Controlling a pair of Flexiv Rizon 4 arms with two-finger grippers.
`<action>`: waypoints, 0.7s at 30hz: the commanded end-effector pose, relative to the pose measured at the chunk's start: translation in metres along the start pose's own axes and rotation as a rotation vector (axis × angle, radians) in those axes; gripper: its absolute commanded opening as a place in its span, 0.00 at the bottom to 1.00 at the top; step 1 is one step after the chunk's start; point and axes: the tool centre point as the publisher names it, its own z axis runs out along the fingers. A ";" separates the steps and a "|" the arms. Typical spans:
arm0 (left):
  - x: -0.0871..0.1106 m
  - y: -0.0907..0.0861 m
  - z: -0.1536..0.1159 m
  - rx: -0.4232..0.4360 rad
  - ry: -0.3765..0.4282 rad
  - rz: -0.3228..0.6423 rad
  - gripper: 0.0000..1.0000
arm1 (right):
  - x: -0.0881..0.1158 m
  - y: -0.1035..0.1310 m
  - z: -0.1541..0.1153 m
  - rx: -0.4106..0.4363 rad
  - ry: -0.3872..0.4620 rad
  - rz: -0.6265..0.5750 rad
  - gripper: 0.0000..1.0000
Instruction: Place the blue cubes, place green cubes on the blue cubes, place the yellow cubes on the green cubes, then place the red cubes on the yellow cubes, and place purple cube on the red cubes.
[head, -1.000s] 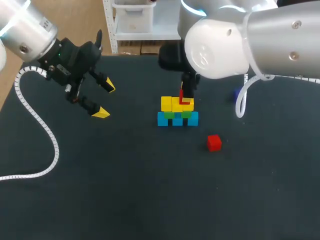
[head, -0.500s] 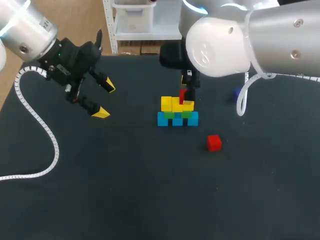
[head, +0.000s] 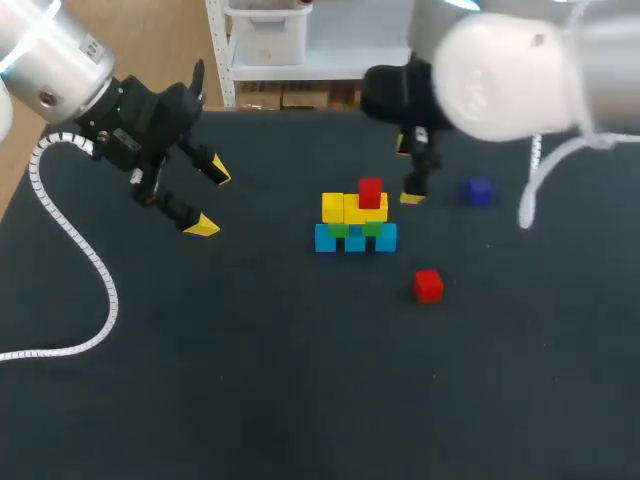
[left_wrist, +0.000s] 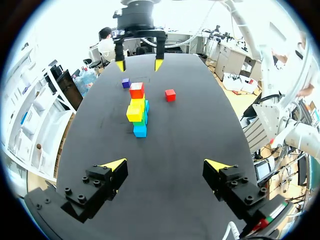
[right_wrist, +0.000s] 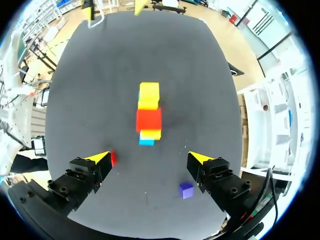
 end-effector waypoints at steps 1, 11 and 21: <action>0.001 0.000 0.000 0.000 -0.001 0.002 1.00 | 0.046 0.026 -0.002 0.051 -0.131 -0.026 1.00; 0.001 0.000 0.000 0.000 -0.001 0.002 1.00 | 0.110 0.036 -0.001 0.046 -0.238 -0.115 1.00; 0.001 0.000 0.000 0.000 -0.001 0.002 1.00 | 0.158 0.037 0.009 0.036 -0.366 -0.093 1.00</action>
